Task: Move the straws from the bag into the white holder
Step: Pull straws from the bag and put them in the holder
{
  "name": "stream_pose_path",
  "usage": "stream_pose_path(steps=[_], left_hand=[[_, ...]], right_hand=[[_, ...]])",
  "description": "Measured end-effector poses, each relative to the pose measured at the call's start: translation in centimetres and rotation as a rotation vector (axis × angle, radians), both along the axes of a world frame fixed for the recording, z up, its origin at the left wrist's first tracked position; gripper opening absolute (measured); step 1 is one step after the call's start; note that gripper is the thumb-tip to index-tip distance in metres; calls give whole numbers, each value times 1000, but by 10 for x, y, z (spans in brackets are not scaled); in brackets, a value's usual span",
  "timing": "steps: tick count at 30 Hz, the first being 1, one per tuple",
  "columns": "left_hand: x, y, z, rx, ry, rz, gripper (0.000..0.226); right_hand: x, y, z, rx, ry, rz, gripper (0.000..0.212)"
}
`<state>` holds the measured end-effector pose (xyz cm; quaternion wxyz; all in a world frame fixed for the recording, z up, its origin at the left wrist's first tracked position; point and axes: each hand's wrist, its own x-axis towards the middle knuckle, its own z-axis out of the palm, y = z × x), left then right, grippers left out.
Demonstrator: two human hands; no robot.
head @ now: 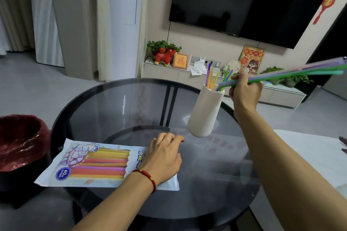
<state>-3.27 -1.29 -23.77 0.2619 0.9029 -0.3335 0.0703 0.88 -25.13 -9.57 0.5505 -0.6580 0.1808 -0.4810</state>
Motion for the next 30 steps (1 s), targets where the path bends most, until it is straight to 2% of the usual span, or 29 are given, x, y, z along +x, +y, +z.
stream_pose_path(steps=[2, 4, 7, 11, 14, 18, 22, 25, 27, 30], left_hand=[[0, 0, 2, -16, -1, -3, 46], [0, -1, 4, -41, -3, -13, 54], [-2, -2, 6, -77, -14, -27, 65], [-2, 0, 8, -107, -3, -27, 69], [-3, 5, 10, -83, 6, -27, 71], [-5, 11, 13, -69, 29, -16, 77], [-7, 14, 13, -55, 19, -10, 78], [-6, 14, 12, -47, 20, -13, 78], [-5, 14, 11, -48, 29, -14, 79], [-3, 13, 10, -52, 40, -12, 79]], right_hand=[[10, 0, 6, -221, 114, -89, 41], [16, 2, 6, -319, 219, -121, 42], [22, 4, 5, -367, 384, -138, 47], [16, 6, 19, -347, 571, -56, 39], [11, 7, 32, -339, 556, -9, 46], [6, 10, 45, -322, 467, -80, 53], [8, 9, 48, -343, 437, -94, 30], [11, 5, 46, -318, 556, 85, 28], [10, 3, 48, -323, 618, 127, 39], [9, 4, 57, -314, 431, 24, 51]])
